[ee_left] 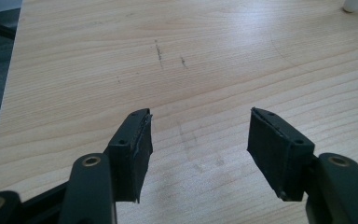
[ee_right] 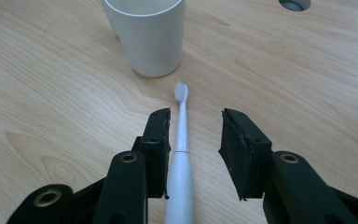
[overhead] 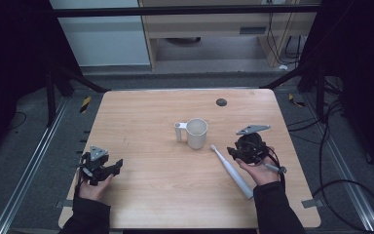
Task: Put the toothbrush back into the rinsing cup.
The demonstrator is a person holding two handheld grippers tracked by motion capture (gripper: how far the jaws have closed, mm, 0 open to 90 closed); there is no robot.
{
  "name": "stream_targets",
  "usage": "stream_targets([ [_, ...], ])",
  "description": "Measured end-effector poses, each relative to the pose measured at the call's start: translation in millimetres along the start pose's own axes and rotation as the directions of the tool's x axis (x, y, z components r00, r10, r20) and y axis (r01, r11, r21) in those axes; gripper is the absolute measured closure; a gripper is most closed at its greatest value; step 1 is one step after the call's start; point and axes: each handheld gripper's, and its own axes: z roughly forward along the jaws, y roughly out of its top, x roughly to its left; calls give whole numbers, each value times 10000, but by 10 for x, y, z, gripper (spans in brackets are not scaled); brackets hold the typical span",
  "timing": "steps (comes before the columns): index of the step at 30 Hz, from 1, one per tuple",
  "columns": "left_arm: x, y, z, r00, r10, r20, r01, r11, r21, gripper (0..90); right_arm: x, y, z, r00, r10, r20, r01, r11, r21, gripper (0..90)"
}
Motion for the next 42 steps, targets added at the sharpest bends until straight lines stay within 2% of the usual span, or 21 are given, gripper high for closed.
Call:
stream_targets([
  [10, -7, 1, 7, 10000, 40, 35, -40, 10000, 32, 387, 22, 32, 191, 9999, -45, -162, 57, 9972, 747, 614],
  [20, -7, 1, 12, 10000, 41, 77, -41, 10000, 61, 388, 39, 16, 375, 9993, -32, -365, 91, 9867, 1621, 605],
  [34, -6, 1, 13, 9999, 36, 116, -37, 10000, 80, 388, 35, -4, 513, 9993, -54, -376, 135, 9758, 2181, 589],
  [42, -5, 1, 15, 9999, 37, 125, -38, 9999, 96, 387, 9, -99, 596, 9990, 143, -427, -32, 9682, 2501, 578],
])
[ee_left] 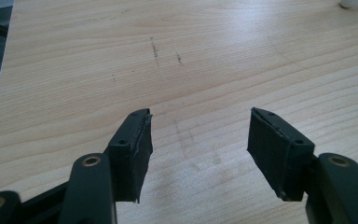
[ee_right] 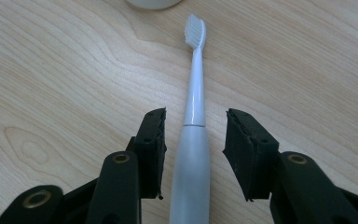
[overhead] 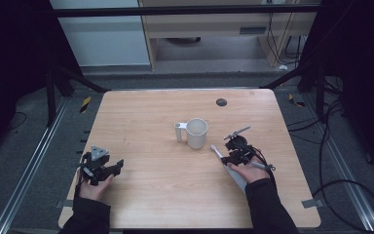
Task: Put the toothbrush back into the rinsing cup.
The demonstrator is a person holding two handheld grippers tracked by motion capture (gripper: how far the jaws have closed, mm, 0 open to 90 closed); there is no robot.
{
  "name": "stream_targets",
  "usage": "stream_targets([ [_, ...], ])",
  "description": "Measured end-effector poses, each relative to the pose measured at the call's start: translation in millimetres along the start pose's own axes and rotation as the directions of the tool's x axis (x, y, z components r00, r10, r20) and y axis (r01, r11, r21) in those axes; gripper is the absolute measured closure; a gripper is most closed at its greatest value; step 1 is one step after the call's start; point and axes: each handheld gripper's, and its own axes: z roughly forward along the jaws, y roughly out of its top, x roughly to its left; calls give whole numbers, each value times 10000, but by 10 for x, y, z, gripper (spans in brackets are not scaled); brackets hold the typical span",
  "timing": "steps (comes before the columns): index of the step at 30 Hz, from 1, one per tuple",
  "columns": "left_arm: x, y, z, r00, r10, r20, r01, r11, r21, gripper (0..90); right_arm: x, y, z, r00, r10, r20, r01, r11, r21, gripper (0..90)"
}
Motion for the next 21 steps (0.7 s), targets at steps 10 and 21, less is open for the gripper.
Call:
stream_targets([
  [10, 4, -1, -1, 10000, -8, 10, 8, 10000, 11, 388, 4, -11, 73, 9999, -142, 68, 139, 9989, 438, 565],
  [21, 3, 0, 5, 10000, 5, 23, -5, 10000, 57, 388, -16, -87, 175, 10000, -16, -44, 19, 9975, 705, 566],
])
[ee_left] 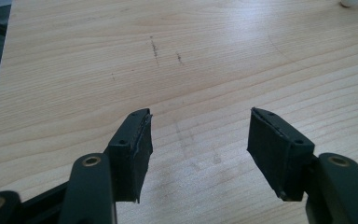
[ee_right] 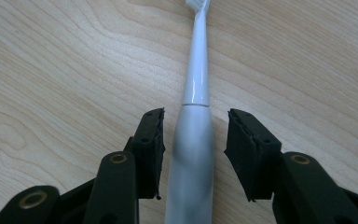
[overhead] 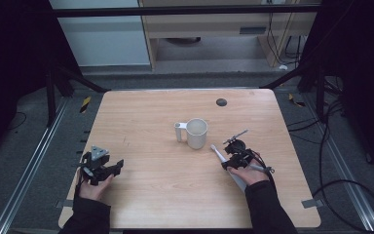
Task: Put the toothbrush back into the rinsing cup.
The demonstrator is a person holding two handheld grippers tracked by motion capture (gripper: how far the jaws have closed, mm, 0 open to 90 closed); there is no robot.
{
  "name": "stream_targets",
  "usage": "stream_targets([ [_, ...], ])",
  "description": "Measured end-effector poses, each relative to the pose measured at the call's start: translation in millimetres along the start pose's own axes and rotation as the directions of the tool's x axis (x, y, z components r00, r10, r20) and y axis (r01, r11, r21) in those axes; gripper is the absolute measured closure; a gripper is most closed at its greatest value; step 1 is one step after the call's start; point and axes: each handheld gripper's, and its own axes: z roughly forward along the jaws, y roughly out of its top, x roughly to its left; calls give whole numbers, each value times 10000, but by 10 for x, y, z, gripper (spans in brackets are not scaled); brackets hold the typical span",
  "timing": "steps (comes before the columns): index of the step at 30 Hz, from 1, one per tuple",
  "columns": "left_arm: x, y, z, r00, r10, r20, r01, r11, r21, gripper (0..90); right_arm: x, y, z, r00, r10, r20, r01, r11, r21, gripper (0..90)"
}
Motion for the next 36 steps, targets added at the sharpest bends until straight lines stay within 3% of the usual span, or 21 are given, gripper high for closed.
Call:
stream_targets([
  [23, 2, 0, 4, 10000, -25, 29, 25, 10000, 22, 389, 25, -7, 100, 9998, -139, 167, 126, 9973, 726, 640],
  [36, -3, 0, 6, 10000, -14, 53, 14, 10000, 45, 393, 10, -5, 66, 9995, 285, 114, -294, 9953, 928, 675],
])
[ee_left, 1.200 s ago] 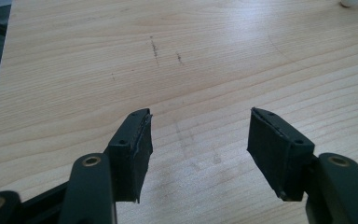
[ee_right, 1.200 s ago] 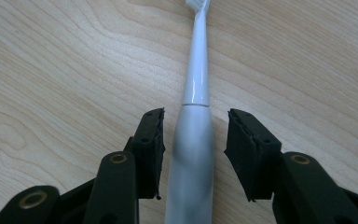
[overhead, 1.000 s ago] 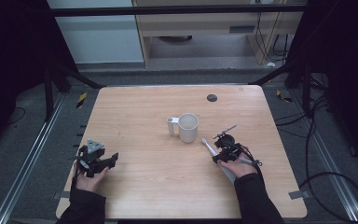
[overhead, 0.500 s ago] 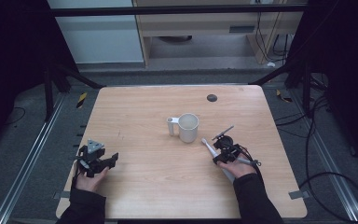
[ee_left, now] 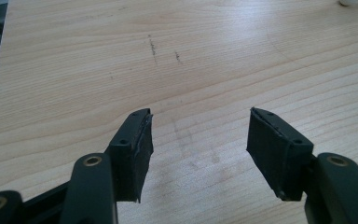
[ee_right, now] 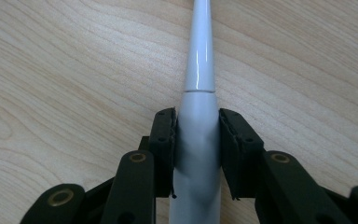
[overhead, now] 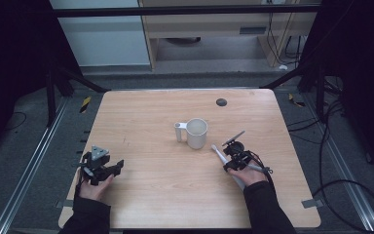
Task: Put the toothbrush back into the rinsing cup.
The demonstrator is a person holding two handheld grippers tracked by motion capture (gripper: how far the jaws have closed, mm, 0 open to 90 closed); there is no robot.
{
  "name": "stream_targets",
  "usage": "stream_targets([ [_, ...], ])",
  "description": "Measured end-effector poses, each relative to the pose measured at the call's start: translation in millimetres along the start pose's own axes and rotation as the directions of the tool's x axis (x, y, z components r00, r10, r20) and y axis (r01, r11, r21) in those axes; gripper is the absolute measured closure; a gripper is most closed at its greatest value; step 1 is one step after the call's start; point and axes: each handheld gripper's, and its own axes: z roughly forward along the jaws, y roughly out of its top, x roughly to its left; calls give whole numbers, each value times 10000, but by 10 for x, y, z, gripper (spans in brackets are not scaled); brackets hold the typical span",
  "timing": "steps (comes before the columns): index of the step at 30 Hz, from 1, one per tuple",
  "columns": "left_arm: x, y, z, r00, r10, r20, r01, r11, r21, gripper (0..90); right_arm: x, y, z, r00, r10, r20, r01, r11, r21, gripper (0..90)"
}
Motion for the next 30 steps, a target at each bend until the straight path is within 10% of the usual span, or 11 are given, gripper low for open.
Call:
stream_targets([
  [18, -8, 1, 4, 10000, 27, 30, -27, 10000, 12, 401, -37, -40, -425, 9995, 302, 18, -293, 9817, -1882, 680],
  [30, -14, 3, -4, 10000, 22, -5, -22, 10000, -67, 406, -71, -92, -703, 9980, 630, -68, -614, 9353, -3484, 681],
])
